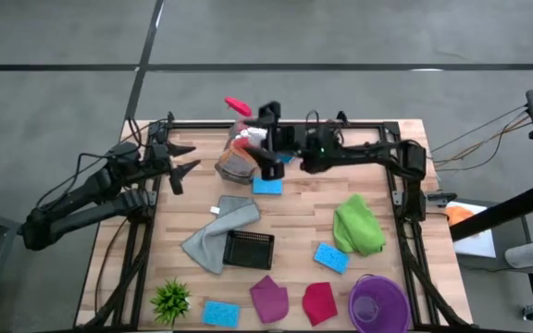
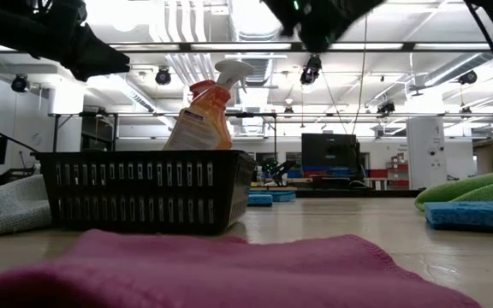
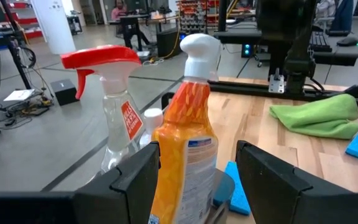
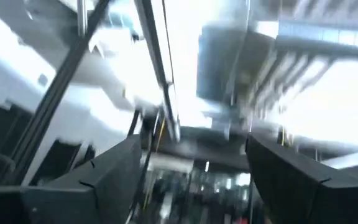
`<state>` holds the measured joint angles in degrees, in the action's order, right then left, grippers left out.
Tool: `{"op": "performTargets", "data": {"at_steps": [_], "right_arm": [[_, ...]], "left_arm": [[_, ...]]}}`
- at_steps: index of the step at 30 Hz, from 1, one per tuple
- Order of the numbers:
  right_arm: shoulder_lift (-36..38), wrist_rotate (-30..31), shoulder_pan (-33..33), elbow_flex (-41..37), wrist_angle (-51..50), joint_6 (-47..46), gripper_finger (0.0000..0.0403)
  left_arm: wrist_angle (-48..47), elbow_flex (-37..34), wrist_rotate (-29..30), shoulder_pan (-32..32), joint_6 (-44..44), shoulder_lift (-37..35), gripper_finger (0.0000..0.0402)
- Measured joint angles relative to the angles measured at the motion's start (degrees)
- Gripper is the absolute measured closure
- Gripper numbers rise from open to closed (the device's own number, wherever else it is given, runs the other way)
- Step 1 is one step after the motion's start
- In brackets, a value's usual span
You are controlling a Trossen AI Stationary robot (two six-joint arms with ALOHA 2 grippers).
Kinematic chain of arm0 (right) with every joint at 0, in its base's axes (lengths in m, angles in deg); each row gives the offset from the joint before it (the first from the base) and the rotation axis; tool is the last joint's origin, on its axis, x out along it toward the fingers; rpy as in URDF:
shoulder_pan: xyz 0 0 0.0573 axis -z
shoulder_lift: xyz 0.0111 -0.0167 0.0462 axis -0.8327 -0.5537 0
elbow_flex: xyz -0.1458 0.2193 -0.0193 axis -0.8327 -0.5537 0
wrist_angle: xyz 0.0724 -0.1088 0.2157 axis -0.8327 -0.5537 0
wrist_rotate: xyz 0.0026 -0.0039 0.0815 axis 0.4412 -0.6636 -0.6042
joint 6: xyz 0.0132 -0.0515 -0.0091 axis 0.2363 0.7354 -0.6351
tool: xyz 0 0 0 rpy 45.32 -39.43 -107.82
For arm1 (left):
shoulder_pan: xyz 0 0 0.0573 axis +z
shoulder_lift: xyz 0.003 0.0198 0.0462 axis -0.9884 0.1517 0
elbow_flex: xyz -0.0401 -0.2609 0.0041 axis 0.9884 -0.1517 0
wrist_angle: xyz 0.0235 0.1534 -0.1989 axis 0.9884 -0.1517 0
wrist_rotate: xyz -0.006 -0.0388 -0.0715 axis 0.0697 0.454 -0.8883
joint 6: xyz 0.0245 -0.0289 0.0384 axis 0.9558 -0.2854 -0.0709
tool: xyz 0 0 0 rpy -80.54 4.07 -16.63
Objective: Pick & Place Kitchen Items
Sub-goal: Put the orange spray bottle into the gray bin
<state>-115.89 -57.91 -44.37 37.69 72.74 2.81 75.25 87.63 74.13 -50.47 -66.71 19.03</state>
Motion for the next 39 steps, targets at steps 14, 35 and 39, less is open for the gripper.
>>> {"op": "performTargets", "data": {"at_steps": [14, 35, 39], "right_arm": [[18.7, 8.8, -0.2, -28.6, -21.9, 2.4, 0.0183], [22.1, 53.1, -1.2, -34.0, -40.1, -4.8, 0.0268], [20.3, 53.0, -0.7, -32.5, -40.1, -4.7, 0.0291]], "left_arm": [[5.7, -3.5, 0.2, 0.0, -0.2, 0.5, 0.0185], [26.0, -2.8, 4.8, 0.1, -6.7, 24.8, 0.0185], [26.0, -1.8, 6.0, 0.0, -7.3, 28.5, 0.0185]]}}
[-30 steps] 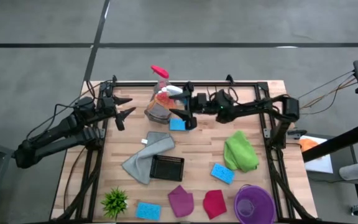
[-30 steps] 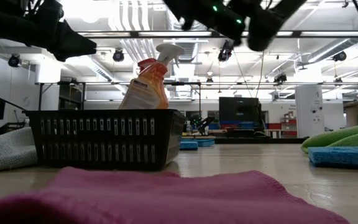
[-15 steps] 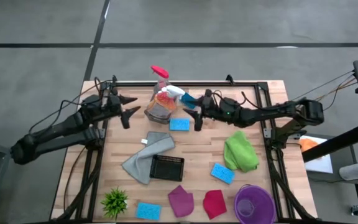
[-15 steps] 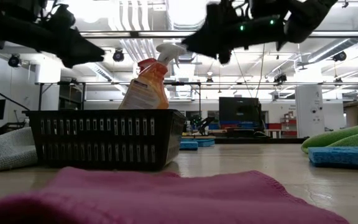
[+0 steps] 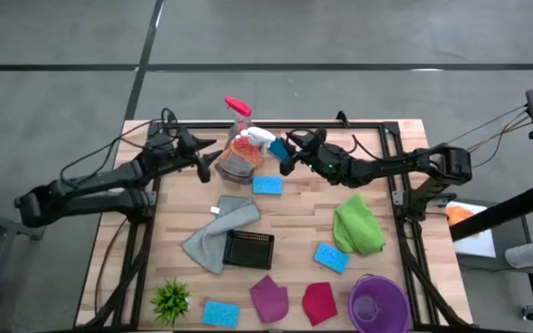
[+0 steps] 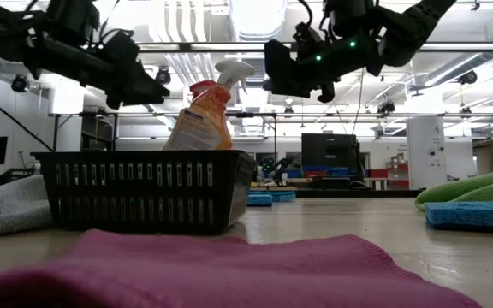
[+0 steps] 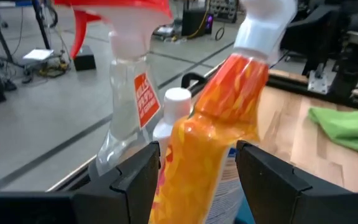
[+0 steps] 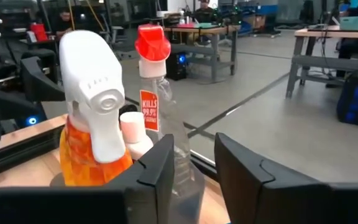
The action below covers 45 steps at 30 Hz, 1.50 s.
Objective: Pick & Place Kitchen Items
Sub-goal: Put the orange spray bottle into the gray bin
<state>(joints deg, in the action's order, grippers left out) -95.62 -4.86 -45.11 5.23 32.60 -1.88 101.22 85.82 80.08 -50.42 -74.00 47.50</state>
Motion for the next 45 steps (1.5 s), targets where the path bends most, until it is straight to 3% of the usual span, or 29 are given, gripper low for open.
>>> {"op": "performTargets", "data": {"at_steps": [17, 22, 32, 45], "right_arm": [[-2.8, -0.2, 0.9, 2.9, -0.2, 1.1, 0.035], [-2.4, -0.2, 0.8, 2.9, -0.4, 1.4, 0.0353], [-2.3, -0.1, 0.8, 2.8, -0.6, 2.2, 0.0353], [-2.2, 0.0, 0.8, 2.8, -0.6, 2.6, 0.0353]], "left_arm": [[-8.2, 1.1, 4.8, 0.0, -0.1, 2.1, 0.0185], [-8.4, 0.9, 7.5, 0.0, -0.3, 2.1, 0.0186], [-10.2, 0.5, 7.5, 0.0, -1.7, 3.1, 0.0186], [-12.6, 4.8, 12.0, 0.0, -4.8, 16.8, 0.0186]]}}
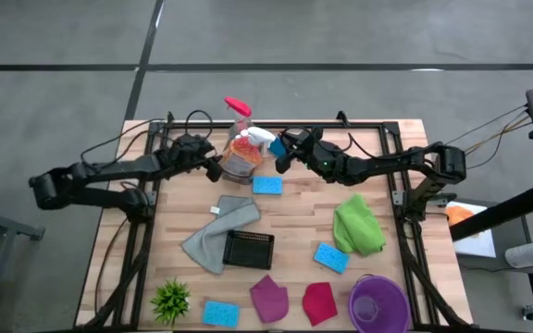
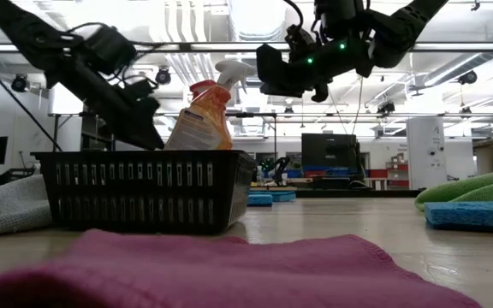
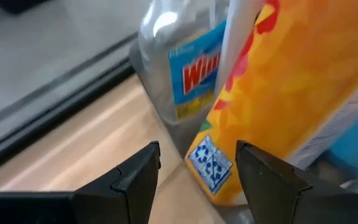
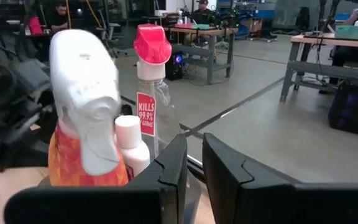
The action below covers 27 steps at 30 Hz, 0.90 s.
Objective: Pick & Place Kitchen Items
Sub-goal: Put the orange spray bottle into the gray bin, then put the green towel into the violet bucket
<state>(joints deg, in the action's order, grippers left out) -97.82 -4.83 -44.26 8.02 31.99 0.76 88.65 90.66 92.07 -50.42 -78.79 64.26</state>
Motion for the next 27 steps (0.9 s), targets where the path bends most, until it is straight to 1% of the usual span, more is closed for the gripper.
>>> {"op": "performTargets", "data": {"at_steps": [6, 10, 13, 18, 22, 26, 27], "right_arm": [[0.3, 0.0, 0.0, 0.0, 0.0, 0.4, 0.0353], [0.9, 0.0, 0.0, 0.0, 0.0, 0.4, 0.0353], [1.7, 0.0, 0.0, 0.0, 0.0, 0.4, 0.0353], [2.0, 0.0, 0.0, 0.0, 0.0, 0.4, 0.0353], [1.8, 0.0, 0.0, 0.0, 0.0, 0.4, 0.0353], [1.8, -0.1, 0.0, -0.1, 0.1, 0.5, 0.0353], [1.8, -0.9, 0.0, -0.1, 0.3, 0.9, 0.0353]], "left_arm": [[-2.7, 2.9, -1.3, 0.0, -0.1, 6.4, 0.0186], [-3.6, 3.6, -0.8, 0.0, 0.0, 6.7, 0.0186], [-3.5, 3.9, 1.1, 0.0, 0.4, 3.8, 0.0186], [-5.1, 4.0, 4.5, -0.1, 0.5, -3.5, 0.0186], [-6.4, 3.5, 3.8, -0.6, 0.5, -8.8, 0.0186], [-5.8, 2.1, 1.5, -3.2, 1.0, -13.0, 0.0186], [-4.9, 1.7, 0.7, -4.0, 1.7, -14.0, 0.0186]]}}
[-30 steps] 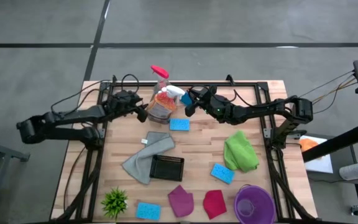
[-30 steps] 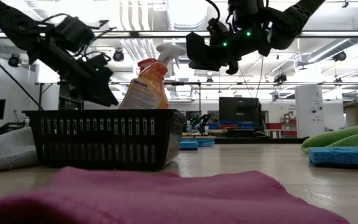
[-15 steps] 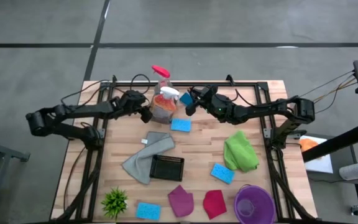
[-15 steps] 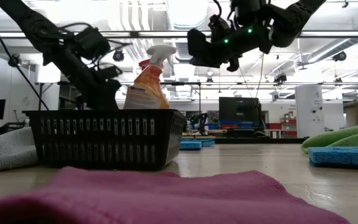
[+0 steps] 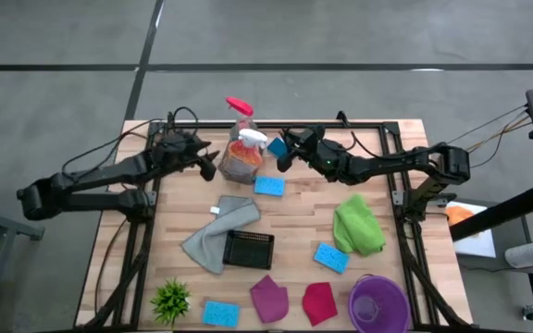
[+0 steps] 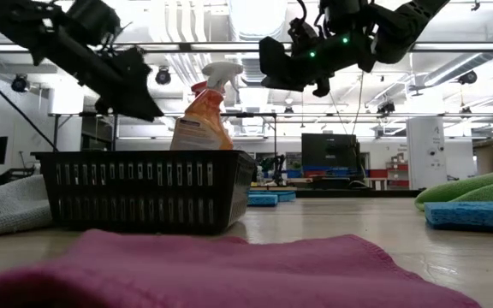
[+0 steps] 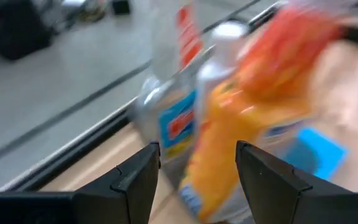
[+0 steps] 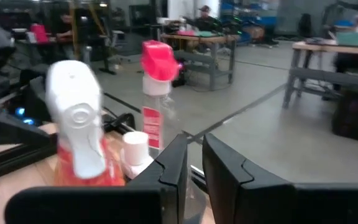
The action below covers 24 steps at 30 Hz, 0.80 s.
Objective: Pick & Place Kitchen Items
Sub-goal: Put the green towel into the violet bucket
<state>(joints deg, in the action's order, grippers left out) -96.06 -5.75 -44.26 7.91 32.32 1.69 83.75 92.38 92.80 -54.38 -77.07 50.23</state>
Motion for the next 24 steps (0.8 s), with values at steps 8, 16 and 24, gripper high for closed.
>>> {"op": "performTargets", "data": {"at_steps": [8, 16, 24], "right_arm": [[0.0, -14.6, -0.8, -2.1, 12.1, 3.5, 0.0353], [0.2, -41.8, -2.0, -3.2, 14.7, 6.2, 0.0353], [4.1, -43.5, -3.0, 2.3, -6.3, 6.9, 0.0292]], "left_arm": [[12.7, -5.8, -3.8, -7.1, 4.5, -10.3, 0.0186], [13.1, -11.9, -5.1, -11.2, 3.4, -17.1, 0.0185], [13.5, -12.9, -6.8, -11.6, 3.6, -18.4, 0.0185]]}}
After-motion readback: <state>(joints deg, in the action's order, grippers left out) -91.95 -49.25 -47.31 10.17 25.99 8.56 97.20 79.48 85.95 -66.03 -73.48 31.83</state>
